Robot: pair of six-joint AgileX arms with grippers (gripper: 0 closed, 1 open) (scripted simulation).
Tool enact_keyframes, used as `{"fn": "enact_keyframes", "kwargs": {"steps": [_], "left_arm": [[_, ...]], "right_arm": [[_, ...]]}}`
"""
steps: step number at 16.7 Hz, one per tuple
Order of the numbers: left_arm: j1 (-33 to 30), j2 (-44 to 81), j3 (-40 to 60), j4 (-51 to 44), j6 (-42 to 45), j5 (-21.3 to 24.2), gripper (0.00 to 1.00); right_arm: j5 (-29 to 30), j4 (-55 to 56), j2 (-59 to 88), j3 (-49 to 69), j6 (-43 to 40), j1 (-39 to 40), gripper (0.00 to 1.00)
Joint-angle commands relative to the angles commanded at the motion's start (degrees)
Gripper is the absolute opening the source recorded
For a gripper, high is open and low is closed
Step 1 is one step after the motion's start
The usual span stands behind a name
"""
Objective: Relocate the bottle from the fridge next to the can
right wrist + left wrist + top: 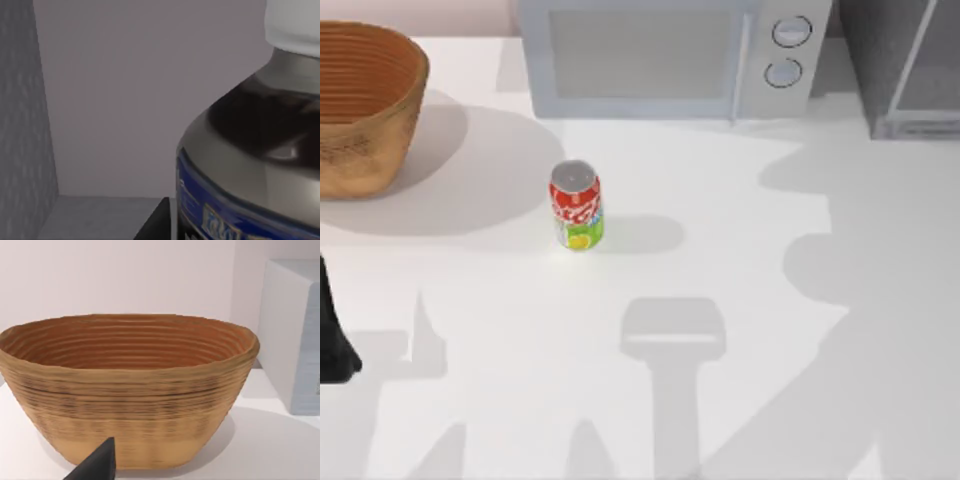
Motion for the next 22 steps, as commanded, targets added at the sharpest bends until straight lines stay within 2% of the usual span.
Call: {"fn": "enact_keyframes", "kwargs": {"steps": [8, 15, 18, 22], "left_arm": [[0.0, 0.0, 0.0, 0.0, 0.0, 0.0, 1.00], [0.0, 0.0, 0.0, 0.0, 0.0, 0.0, 1.00], [0.0, 0.0, 0.0, 0.0, 0.0, 0.0, 1.00], [0.0, 0.0, 0.0, 0.0, 0.0, 0.0, 1.00]], "right_arm": [[-4.4, 7.6, -17.2, -25.9, -0.1, -4.4, 0.00], [-4.7, 8.4, -18.7, -27.8, 0.0, -4.6, 0.00], [-1.0, 9.9, -16.2, -26.4, 0.1, -0.8, 0.00], [12.1, 13.2, -9.5, -23.2, 0.2, 12.1, 0.00]]}}
